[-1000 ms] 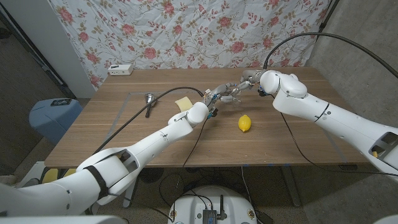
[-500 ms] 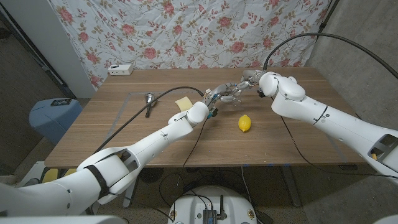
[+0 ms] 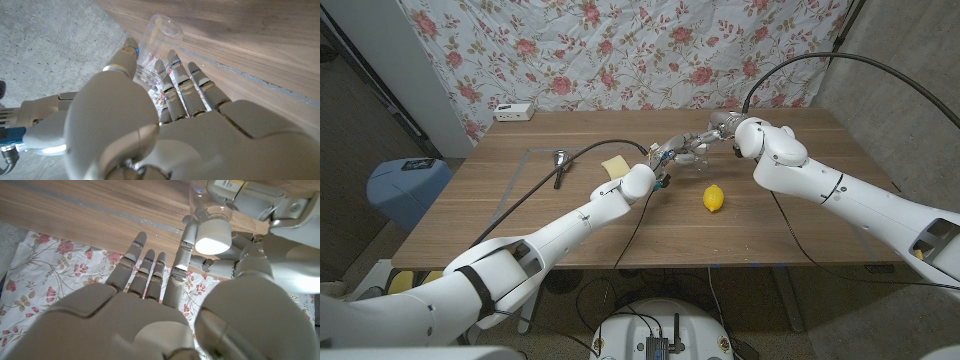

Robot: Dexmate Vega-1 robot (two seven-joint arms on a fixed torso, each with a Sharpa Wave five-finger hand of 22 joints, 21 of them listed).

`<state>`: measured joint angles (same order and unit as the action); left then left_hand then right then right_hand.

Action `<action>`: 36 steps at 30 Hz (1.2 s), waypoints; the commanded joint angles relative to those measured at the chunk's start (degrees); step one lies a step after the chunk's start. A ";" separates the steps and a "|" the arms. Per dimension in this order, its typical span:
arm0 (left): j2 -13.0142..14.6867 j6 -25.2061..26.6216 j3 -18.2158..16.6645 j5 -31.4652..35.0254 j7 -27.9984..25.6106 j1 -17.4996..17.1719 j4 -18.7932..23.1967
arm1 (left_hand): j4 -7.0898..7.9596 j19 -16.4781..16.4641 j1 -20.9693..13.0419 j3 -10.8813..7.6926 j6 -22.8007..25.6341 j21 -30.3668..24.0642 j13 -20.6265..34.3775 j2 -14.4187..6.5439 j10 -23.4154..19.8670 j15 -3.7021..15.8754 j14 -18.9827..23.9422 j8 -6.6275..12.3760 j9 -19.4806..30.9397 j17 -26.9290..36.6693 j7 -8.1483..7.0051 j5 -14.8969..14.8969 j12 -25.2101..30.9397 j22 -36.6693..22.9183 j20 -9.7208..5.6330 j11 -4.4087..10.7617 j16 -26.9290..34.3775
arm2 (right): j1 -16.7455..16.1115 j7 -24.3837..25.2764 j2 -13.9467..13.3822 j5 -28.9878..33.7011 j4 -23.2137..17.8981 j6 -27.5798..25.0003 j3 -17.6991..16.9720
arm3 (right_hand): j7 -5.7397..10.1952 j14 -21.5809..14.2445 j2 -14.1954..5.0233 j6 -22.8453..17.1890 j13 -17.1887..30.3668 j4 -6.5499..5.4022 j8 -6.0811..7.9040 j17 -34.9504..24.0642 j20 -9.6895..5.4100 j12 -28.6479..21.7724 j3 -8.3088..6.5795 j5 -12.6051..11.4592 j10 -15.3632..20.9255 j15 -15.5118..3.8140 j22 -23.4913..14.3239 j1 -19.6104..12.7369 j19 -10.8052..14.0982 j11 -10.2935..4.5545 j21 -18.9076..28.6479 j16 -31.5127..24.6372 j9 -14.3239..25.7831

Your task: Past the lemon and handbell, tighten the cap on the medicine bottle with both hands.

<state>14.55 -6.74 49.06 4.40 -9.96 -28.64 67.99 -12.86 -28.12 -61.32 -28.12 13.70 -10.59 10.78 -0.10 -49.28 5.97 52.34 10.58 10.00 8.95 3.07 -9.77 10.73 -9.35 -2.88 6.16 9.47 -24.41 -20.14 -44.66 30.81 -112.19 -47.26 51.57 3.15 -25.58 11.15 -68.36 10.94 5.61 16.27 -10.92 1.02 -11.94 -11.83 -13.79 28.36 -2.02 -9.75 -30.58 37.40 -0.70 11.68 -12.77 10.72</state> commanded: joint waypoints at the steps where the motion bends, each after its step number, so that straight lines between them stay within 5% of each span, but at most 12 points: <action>1: 0.25 0.23 -0.17 0.00 -0.16 -0.38 0.44 | 3.81 0.28 -0.40 -4.38 0.31 0.06 0.30 -0.73 -2.65 3.08 1.27 0.20 0.08 0.18 -0.29 -0.51 0.41 -0.05 0.19 2.24 0.41 | -0.23 0.14 -0.06 0.90 -0.71 -0.85 0.20 | -0.08 0.28 -0.15 2.14 0.02 0.08 -1.27 -0.17 0.22 0.40 1.63 -0.50 -0.26 0.80 -0.31 1.11 -0.51 0.96 -0.37 0.46 0.22; 7: 0.24 -0.07 -0.22 -0.11 -0.06 -0.32 0.20 | 3.82 0.31 -0.38 -4.39 0.33 0.07 0.30 -0.75 -2.61 3.11 1.29 0.19 0.08 0.19 -0.28 -0.51 0.40 -0.05 0.25 2.11 0.43 | -0.13 -0.40 -0.22 1.05 -1.10 -1.32 0.25 | -0.74 0.92 -0.54 7.42 0.11 0.38 -3.70 -0.18 0.90 1.12 3.88 -1.14 -2.12 1.41 -0.32 2.09 -1.20 2.01 -0.57 0.96 0.53; 18: 0.13 -0.31 -0.28 -0.20 -0.01 -0.11 -0.35 | 3.80 0.32 -0.43 -4.42 0.38 0.06 0.30 -0.79 -2.58 3.46 1.33 0.19 0.09 0.21 -0.34 -0.52 0.39 -0.05 0.20 2.19 0.48 | 0.73 -2.34 -0.82 0.67 -1.24 -0.78 0.33 | -1.66 3.02 -1.76 15.02 0.29 0.92 -5.47 -0.20 1.92 1.64 5.69 -2.55 -5.51 2.78 -0.33 1.78 -3.09 2.37 -0.88 1.66 1.60; 36: -0.67 -1.09 0.07 -0.18 0.42 1.03 -2.26 | 3.83 0.32 -0.35 -4.43 0.41 0.05 0.30 -0.76 -2.59 3.40 1.23 0.17 0.09 0.17 -0.38 -0.53 0.40 -0.05 0.16 2.14 0.42 | 4.08 -9.89 -2.30 -2.21 0.10 4.36 -0.10 | -0.88 9.15 -6.27 29.90 0.47 3.61 -6.01 -0.25 4.19 1.63 2.32 -5.60 -13.29 6.23 -0.23 -7.81 -7.78 3.11 -1.11 2.09 1.80</action>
<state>14.33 -7.38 48.84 4.14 -9.88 -28.37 66.77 -12.85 -27.92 -61.34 -28.11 13.69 -10.58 10.78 -0.09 -49.27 5.97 52.34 10.58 9.99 8.91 3.08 -9.89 10.76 -9.35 -2.67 6.17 9.53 -22.39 -25.95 -46.18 30.08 -112.99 -45.38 51.80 2.45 -16.83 5.21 -39.42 11.30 9.03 10.16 -11.08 5.16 -10.37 -8.80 -19.30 15.60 3.98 -9.85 -37.22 30.18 2.38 10.78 -10.81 12.41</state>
